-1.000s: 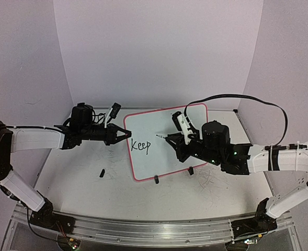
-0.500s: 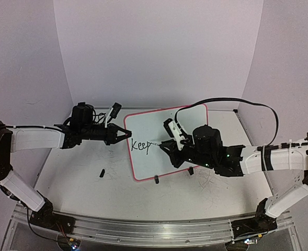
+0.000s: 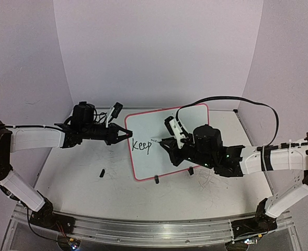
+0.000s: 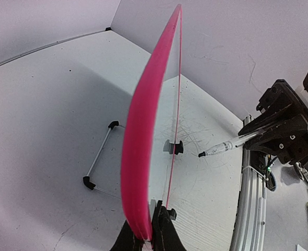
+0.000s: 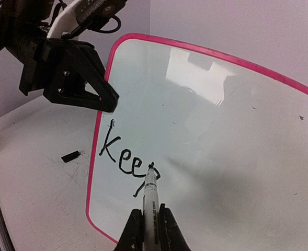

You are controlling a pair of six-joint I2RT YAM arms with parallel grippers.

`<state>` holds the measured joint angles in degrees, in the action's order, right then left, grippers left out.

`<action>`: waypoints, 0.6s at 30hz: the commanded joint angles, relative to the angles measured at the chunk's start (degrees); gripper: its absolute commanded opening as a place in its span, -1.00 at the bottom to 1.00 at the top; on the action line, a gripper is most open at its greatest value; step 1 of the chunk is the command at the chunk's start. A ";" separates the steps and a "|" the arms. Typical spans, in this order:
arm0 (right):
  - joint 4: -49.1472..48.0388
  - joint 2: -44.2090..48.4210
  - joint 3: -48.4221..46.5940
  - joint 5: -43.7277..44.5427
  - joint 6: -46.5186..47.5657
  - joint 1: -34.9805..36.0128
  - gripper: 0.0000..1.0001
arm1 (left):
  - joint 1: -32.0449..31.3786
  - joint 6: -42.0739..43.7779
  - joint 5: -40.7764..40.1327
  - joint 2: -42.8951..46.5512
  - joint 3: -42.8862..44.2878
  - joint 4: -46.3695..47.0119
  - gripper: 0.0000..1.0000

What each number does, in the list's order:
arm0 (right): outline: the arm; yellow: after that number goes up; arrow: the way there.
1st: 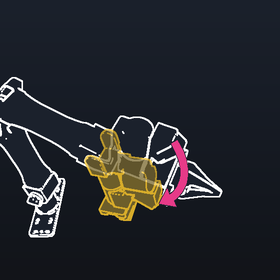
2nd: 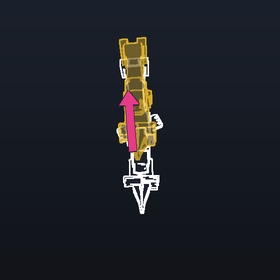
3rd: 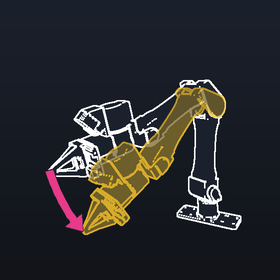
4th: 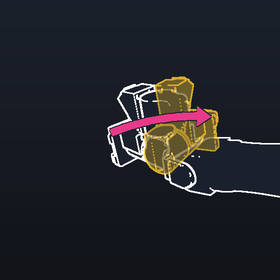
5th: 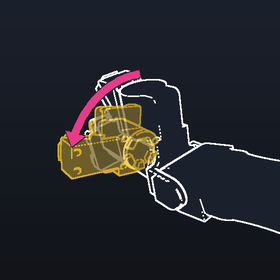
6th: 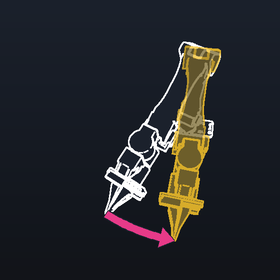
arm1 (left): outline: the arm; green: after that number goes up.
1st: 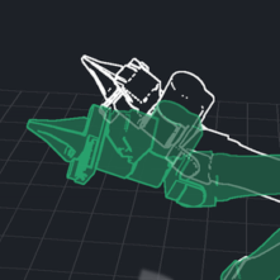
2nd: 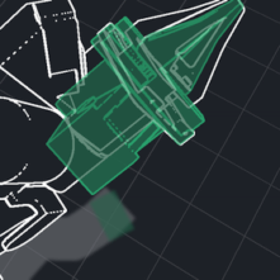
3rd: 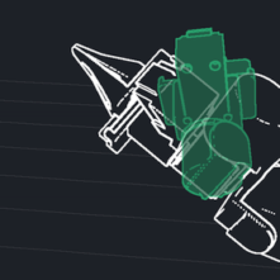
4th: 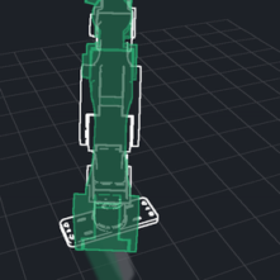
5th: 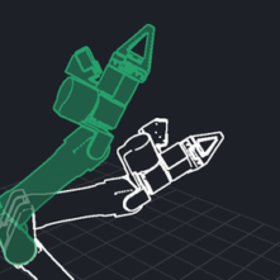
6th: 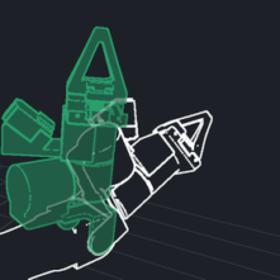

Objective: Write a sentence on the whiteboard

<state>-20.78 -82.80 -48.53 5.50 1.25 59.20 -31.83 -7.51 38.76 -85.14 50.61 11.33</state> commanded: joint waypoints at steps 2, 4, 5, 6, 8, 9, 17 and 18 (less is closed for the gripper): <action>-3.45 -1.60 -0.58 2.43 -3.00 0.42 -1.00 | 0.39 4.62 -9.38 0.59 1.40 -2.62 -1.00; -3.97 -1.16 0.25 4.02 -3.58 0.43 -1.00 | 0.41 4.53 -9.44 0.78 1.25 -2.61 -1.00; -4.77 -0.62 0.98 4.74 -3.91 0.37 -1.00 | 0.34 4.47 -9.47 0.93 1.22 -2.62 -1.00; -5.56 -0.07 1.72 5.02 -4.28 0.17 -1.00 | 0.34 4.37 -9.55 1.14 1.18 -2.63 -1.00; -6.46 0.55 2.73 4.30 -4.96 -0.33 -1.00 | 0.39 4.26 -9.69 1.44 1.07 -2.63 -1.00; -6.52 0.37 2.73 3.39 -5.12 -0.67 -1.00 | 0.38 4.22 -9.70 1.51 1.09 -2.63 -1.00; -6.50 0.23 3.31 5.20 -6.03 -0.77 -1.00 | 0.42 4.08 -9.33 0.94 1.24 -2.55 -1.00; -6.51 0.39 3.47 5.63 -6.11 -0.77 -1.00 | 0.39 4.03 -9.27 0.95 1.19 -2.54 -1.00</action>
<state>-24.67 -83.57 -46.05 8.27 -3.36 58.54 -31.97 -7.53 38.20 -84.79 50.61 10.68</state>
